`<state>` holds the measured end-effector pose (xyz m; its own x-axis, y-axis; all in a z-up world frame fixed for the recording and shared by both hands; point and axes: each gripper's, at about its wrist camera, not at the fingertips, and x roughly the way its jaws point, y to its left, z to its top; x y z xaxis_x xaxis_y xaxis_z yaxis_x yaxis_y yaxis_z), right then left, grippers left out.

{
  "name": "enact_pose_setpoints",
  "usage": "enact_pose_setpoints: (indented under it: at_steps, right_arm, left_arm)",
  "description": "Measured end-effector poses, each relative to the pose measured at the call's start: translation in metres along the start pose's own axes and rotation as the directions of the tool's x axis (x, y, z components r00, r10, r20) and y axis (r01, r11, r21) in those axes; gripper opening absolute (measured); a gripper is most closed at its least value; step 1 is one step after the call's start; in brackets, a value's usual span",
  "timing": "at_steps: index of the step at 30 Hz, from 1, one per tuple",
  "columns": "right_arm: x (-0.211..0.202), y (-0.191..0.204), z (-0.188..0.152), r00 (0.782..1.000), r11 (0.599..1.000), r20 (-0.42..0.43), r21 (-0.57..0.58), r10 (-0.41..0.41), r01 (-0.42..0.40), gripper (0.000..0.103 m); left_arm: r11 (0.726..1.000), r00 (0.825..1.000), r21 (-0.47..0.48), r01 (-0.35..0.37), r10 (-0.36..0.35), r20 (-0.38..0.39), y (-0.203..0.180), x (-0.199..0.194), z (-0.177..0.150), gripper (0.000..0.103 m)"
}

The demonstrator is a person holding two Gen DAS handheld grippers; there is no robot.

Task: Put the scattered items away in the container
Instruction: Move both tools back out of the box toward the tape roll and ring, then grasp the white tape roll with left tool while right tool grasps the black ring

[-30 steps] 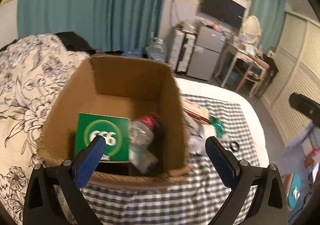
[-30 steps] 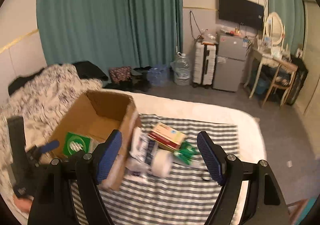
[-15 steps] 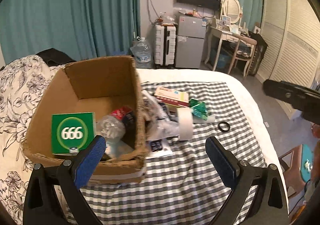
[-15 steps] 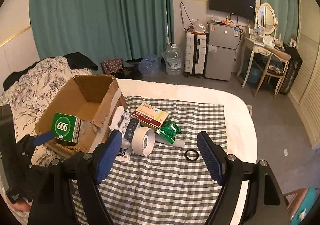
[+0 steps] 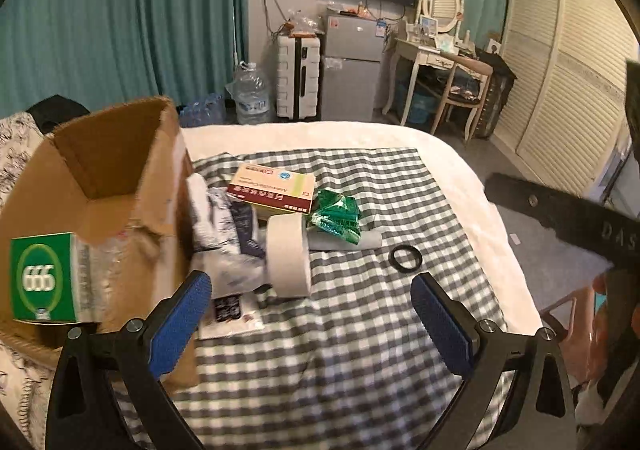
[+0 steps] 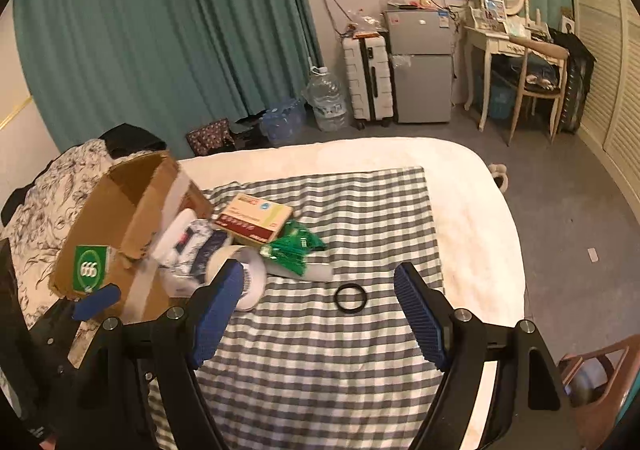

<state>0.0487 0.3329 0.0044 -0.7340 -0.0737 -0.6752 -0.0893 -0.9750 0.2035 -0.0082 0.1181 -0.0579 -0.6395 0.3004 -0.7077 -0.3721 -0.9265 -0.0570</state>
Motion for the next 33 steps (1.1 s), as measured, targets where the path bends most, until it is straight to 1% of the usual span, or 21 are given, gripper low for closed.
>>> enact_pose_setpoints:
  at_steps: [2, 4, 6, 8, 10, 13, 15, 18, 20, 22, 23, 24, 25, 26, 27, 28, 30, 33]
  right_arm:
    - [0.011, -0.012, -0.003, 1.000, 1.000, -0.009, 0.024, -0.010, 0.010, 0.077]
    - [0.022, -0.022, -0.005, 1.000, 0.999, -0.024, 0.053, -0.012, 0.013, 0.077]
    - [0.033, -0.031, -0.009, 0.999, 0.997, -0.046, 0.076, -0.009, 0.012, 0.077]
    - [0.042, -0.038, -0.011, 0.998, 0.996, -0.065, 0.088, -0.003, 0.009, 0.077]
    - [0.046, -0.042, -0.013, 0.998, 0.996, -0.069, 0.095, 0.004, 0.003, 0.077]
    - [0.052, -0.046, -0.014, 0.997, 0.994, -0.071, 0.107, 0.009, -0.001, 0.077]
    - [0.058, -0.051, -0.015, 0.997, 0.993, -0.081, 0.116, 0.010, 0.000, 0.077]
    - [0.068, -0.057, -0.019, 0.995, 0.993, -0.104, 0.119, -0.004, 0.016, 0.077]
    - [0.075, -0.060, -0.020, 0.992, 0.992, -0.123, 0.122, -0.012, 0.027, 0.077]
    - [0.083, -0.062, -0.023, 0.989, 0.992, -0.146, 0.121, -0.023, 0.041, 0.077]
    - [0.086, -0.062, -0.023, 0.988, 0.992, -0.154, 0.117, -0.028, 0.046, 0.077]
    - [0.091, -0.061, -0.024, 0.985, 0.993, -0.167, 0.108, -0.036, 0.054, 0.077]
    - [0.094, -0.059, -0.026, 0.984, 0.993, -0.175, 0.099, -0.044, 0.062, 0.077]
    - [0.098, -0.057, -0.028, 0.982, 0.994, -0.182, 0.089, -0.051, 0.069, 0.077]
    - [0.101, -0.053, -0.030, 0.979, 0.995, -0.194, 0.072, -0.060, 0.075, 0.077]
    - [0.103, -0.050, -0.032, 0.978, 0.995, -0.199, 0.059, -0.067, 0.080, 0.077]
    - [0.106, -0.044, -0.034, 0.975, 0.996, -0.207, 0.028, -0.079, 0.087, 0.077]
    - [0.107, -0.034, -0.036, 0.974, 0.996, -0.207, -0.017, -0.093, 0.091, 0.077]
  left_arm:
    - [1.000, 1.000, 0.001, 0.002, -0.002, 0.000, -0.004, 0.014, 0.004, 0.102]
    - [0.999, 1.000, 0.029, 0.017, -0.017, 0.015, -0.008, 0.027, 0.008, 0.102]
    - [0.998, 0.999, 0.062, 0.001, -0.003, 0.040, -0.010, 0.036, 0.010, 0.102]
    - [0.997, 0.999, 0.076, -0.016, 0.013, 0.044, -0.009, 0.046, 0.011, 0.102]
    - [0.998, 1.000, 0.062, -0.024, 0.023, 0.020, -0.004, 0.060, 0.013, 0.102]
    - [1.000, 1.000, 0.009, -0.020, 0.021, -0.017, 0.005, 0.081, 0.014, 0.102]
    - [0.999, 0.999, -0.026, -0.020, 0.019, -0.025, 0.007, 0.091, 0.014, 0.102]
    - [0.998, 0.999, -0.058, 0.032, -0.033, -0.018, 0.007, 0.096, 0.014, 0.102]
    - [0.997, 0.998, -0.045, 0.055, -0.056, -0.015, 0.003, 0.097, 0.013, 0.102]
    - [0.998, 0.998, -0.004, 0.059, -0.059, -0.009, -0.006, 0.095, 0.010, 0.102]
    - [0.998, 0.998, 0.019, 0.055, -0.055, -0.005, -0.010, 0.094, 0.009, 0.096]
    - [0.997, 0.999, 0.050, 0.051, -0.051, 0.001, -0.014, 0.093, 0.007, 0.078]
    - [0.996, 0.999, 0.071, 0.045, -0.045, -0.005, -0.017, 0.095, 0.007, 0.067]
    - [0.995, 0.999, 0.101, 0.026, -0.023, -0.030, -0.020, 0.099, 0.006, 0.051]
    - [0.993, 0.999, 0.122, 0.003, 0.003, -0.050, -0.023, 0.105, 0.005, 0.043]
    - [0.991, 0.998, 0.133, -0.010, 0.019, -0.065, -0.022, 0.108, 0.003, 0.040]
    - [0.993, 0.998, 0.117, 0.002, 0.006, -0.066, -0.015, 0.109, 0.000, 0.031]
    - [0.996, 0.997, 0.081, 0.029, -0.023, -0.079, -0.008, 0.107, 0.002, 0.031]
